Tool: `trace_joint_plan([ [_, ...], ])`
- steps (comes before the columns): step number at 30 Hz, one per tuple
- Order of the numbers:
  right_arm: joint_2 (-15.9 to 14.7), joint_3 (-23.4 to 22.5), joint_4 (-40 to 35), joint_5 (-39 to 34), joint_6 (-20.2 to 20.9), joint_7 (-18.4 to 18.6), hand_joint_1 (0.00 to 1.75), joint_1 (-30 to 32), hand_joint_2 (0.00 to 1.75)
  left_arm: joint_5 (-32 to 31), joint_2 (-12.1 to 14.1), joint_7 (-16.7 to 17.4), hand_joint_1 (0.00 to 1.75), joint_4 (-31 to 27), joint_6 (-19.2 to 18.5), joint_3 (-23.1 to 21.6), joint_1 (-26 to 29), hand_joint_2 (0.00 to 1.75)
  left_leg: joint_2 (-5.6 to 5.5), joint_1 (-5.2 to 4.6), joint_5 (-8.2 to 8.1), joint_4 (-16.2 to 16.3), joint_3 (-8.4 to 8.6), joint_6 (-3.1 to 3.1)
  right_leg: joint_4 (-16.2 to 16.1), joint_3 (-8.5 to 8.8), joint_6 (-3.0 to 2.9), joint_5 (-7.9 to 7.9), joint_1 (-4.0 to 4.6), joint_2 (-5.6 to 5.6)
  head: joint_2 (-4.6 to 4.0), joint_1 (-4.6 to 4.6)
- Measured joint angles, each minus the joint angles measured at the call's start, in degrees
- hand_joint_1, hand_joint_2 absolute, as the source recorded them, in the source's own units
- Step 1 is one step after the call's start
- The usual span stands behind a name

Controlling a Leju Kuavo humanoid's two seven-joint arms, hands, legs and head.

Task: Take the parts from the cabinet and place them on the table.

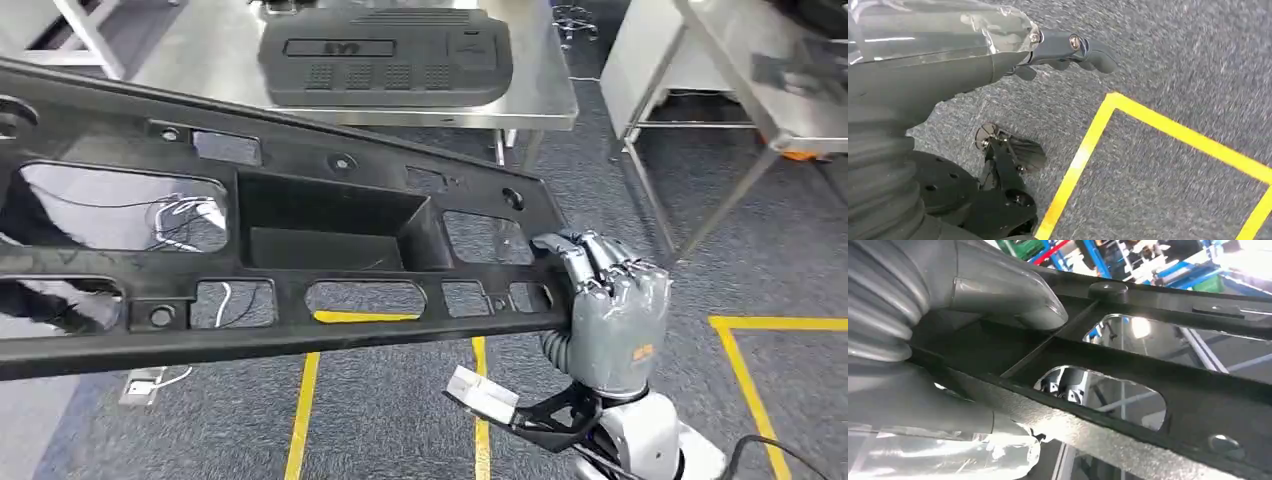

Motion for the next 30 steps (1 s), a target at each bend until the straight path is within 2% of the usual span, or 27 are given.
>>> trace_joint_plan([
  [1, 0.0, -0.02, -0.02, 0.0, 0.02, 0.13, 1.75, 0.04, 1.75, 0.11, 0.0, 0.0, 0.0, 0.0, -0.09, 0.0, -0.1, 1.75, 2.32, 0.07, -2.12, 3.13, -1.48, -0.32, -0.06, 0.15, -0.5, -0.12, 0.01, -0.58, 0.0, -0.92],
  [2, 0.0, -0.02, -0.02, -0.02, 0.04, 0.24, 1.75, 0.13, 1.75, 0.22, 0.0, 0.0, 0.0, 0.0, -0.09, 0.0, -0.11, 1.75, 3.45, 0.29, -4.48, 7.61, -3.65, -0.66, -0.04, 0.22, -0.58, -0.2, 0.06, -1.34, 0.0, -0.96],
  [3, 0.0, -0.02, -0.02, -0.02, 0.11, 0.39, 1.75, 0.19, 1.75, 0.33, 0.0, 0.02, 0.0, 0.0, -0.09, 0.0, -0.07, 1.75, 3.95, 0.47, -6.44, 12.28, -5.96, -0.91, -0.03, 0.28, -0.67, -0.29, 0.11, -1.92, 0.0, -1.03],
  [4, 0.0, -0.02, -0.02, -0.04, 0.15, 0.5, 1.75, 0.22, 1.75, 0.39, 0.0, 0.02, 0.0, 0.0, -0.09, 0.0, -0.02, 1.75, 4.13, 0.65, -7.27, 15.57, -7.66, -1.13, -0.01, 0.28, -0.64, -0.37, 0.1, -2.42, 0.0, -1.07],
  [5, 0.02, -0.02, 0.0, -0.04, 0.22, 0.55, 1.75, 0.27, 1.75, 0.48, 0.0, 0.02, 0.0, 0.0, -0.09, 0.0, 0.02, 1.75, 4.26, 0.84, -6.91, 16.43, -8.21, -1.3, 0.02, 0.32, -0.55, -0.45, 0.05, -2.79, 0.0, -1.09],
  [6, 0.04, -0.02, 0.0, -0.09, 0.35, 0.77, 1.75, 0.34, 1.75, 0.5, 0.0, 0.02, 0.0, 0.0, -0.09, -0.02, 0.05, 1.75, 4.31, 1.06, -5.14, 14.6, -7.39, -1.42, 0.03, 0.46, -0.45, -0.58, 0.01, -3.14, 0.0, -1.07],
  [8, 0.18, -0.04, 0.13, -0.44, 0.55, 1.42, 1.75, 0.34, 1.75, 0.52, 0.0, 0.02, 0.0, 0.0, -0.09, 0.0, 0.1, 1.75, 4.59, 1.36, 0.35, 4.93, -2.54, -1.52, 0.07, 1.05, 0.01, -0.97, -0.14, -3.57, 0.0, -1.09],
  [9, 0.24, -0.11, 0.24, -0.81, 0.48, 1.75, 1.75, 0.33, 1.75, 0.57, 0.02, 0.02, 0.0, 0.0, -0.11, 0.0, 0.15, 1.75, 5.2, 1.42, 1.96, 0.17, -0.35, -1.42, 0.06, 1.26, 0.32, -1.23, -0.11, -3.71, 0.0, -1.18],
  [10, 0.26, -0.13, 0.33, -1.72, 0.33, 2.03, 1.75, 0.34, 1.75, 0.61, 0.02, 0.02, 0.0, 0.0, -0.15, 0.0, 0.13, 1.75, 5.35, 0.94, 1.15, -1.28, 0.13, -1.08, 0.48, 1.2, 0.76, -1.51, 0.41, -3.7, 0.0, -1.46],
  [11, 0.28, -0.13, 0.39, -2.98, 0.11, 2.05, 1.75, 0.33, 1.75, 0.63, 0.02, 0.02, 0.0, 0.0, -0.15, 0.0, 0.18, 1.75, 5.29, 0.96, 1.2, -1.07, -0.01, -0.55, 0.28, 1.24, 1.03, -1.41, 0.44, -3.7, 0.0, -1.18],
  [12, 0.33, -0.13, 0.44, -4.22, -0.09, 2.03, 1.75, 0.34, 1.75, 0.68, -0.11, 0.02, 0.0, 0.0, -0.17, 0.0, 0.25, 1.75, 5.28, 1.31, 1.34, -1.44, 0.04, -0.57, 0.67, 1.27, 0.55, -2.21, 0.58, -3.62, 0.0, -1.05],
  [13, 0.35, -0.15, 0.48, -5.89, -0.48, 2.01, 1.75, 0.44, 1.75, 0.72, -0.09, 0.02, 0.0, 0.02, -0.2, 0.0, 0.31, 1.75, 5.24, 1.25, 1.27, -1.38, 0.08, -0.54, 0.46, 1.37, -0.36, -1.82, 0.48, -3.62, 0.0, -0.89],
  [17, 0.37, -0.15, 0.9, -12.65, -2.25, 1.18, 1.75, 0.43, 1.75, 0.72, -0.09, 0.02, 0.0, 0.02, -0.41, -0.02, 0.28, 1.75, 5.21, 1.1, 1.03, -1.36, 0.13, -0.03, -0.52, 1.93, 0.23, -1.54, 0.47, -3.67, 0.0, -0.55],
  [20, 0.39, -0.15, 1.05, -13.64, -2.51, 1.2, 1.75, 0.48, 1.75, 0.72, -0.09, 0.02, 0.0, 0.02, -0.59, 0.0, 0.24, 1.75, 5.25, 1.05, 0.92, -1.33, 0.15, 0.21, -0.85, 2.05, 0.72, -1.37, 0.45, -3.65, 0.0, -0.5],
  [21, 0.39, -0.15, 1.22, -13.75, -2.38, 1.29, 1.75, 0.6, 1.75, 0.7, -0.09, 0.06, 0.0, 0.02, -0.61, -0.02, 0.23, 1.75, 5.25, 1.03, 0.87, -1.31, 0.16, 0.3, -0.94, 2.1, 1.14, -1.36, 0.42, -3.65, 0.0, -0.5],
  [22, 0.39, -0.15, 1.36, -13.64, -2.29, 1.4, 1.75, 0.72, 1.75, 0.68, -0.09, 0.17, 0.0, 0.02, -0.74, -0.02, 0.23, 1.75, 5.24, 1.01, 0.85, -1.29, 0.16, 0.33, -0.96, 2.12, 1.29, -1.4, 0.41, -3.66, 0.0, -0.5],
  [30, 0.39, -1.07, 1.66, -12.31, -2.43, 2.56, 1.75, 1.43, 1.75, -0.04, -0.09, 0.63, 0.0, 0.02, -1.16, -0.02, 0.13, 1.75, 5.24, 1.0, 0.84, -1.35, 0.41, 0.33, -0.87, 2.15, 1.48, -1.44, 0.52, -3.66, 0.0, -0.55],
])
